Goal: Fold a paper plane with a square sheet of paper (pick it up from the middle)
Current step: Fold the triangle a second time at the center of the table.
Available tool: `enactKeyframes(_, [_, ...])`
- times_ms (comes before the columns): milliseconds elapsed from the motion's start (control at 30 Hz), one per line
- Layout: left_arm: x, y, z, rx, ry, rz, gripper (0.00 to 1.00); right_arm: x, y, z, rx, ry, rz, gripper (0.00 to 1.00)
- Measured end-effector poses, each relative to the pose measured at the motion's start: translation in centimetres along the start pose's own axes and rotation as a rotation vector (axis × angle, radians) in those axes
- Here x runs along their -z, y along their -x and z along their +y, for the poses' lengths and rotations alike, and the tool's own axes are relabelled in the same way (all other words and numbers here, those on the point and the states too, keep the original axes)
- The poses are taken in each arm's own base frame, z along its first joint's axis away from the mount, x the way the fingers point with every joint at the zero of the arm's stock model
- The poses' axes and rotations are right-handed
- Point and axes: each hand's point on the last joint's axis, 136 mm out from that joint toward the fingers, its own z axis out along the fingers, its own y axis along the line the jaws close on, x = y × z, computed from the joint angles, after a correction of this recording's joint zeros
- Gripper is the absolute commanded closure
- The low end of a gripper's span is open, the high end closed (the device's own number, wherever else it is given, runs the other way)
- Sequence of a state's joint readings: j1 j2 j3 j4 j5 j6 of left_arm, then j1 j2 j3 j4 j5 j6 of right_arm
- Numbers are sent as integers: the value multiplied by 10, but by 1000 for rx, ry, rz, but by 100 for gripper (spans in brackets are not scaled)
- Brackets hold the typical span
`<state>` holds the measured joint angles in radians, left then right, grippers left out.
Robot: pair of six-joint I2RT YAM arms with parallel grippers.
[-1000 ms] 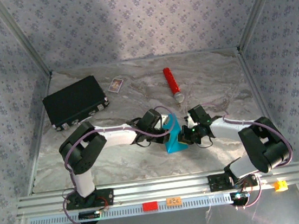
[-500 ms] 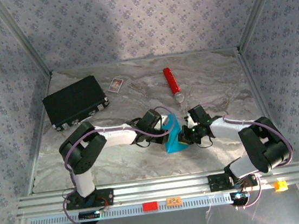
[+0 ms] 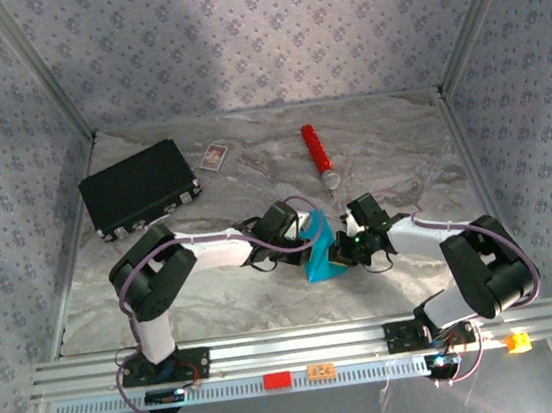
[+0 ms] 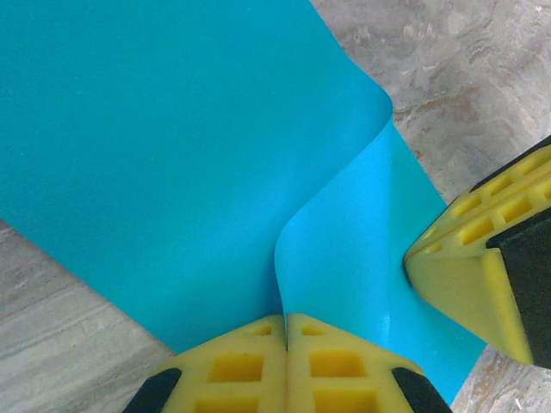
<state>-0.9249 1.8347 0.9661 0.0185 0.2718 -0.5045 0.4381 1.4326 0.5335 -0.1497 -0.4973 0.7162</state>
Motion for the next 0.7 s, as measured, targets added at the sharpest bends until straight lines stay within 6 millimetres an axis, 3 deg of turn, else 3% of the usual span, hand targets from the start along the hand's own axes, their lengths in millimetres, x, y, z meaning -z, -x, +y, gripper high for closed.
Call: enactKeyframes(700, [-3, -1, 2, 1, 0, 2, 100, 0, 0, 0, 0, 0, 0, 89])
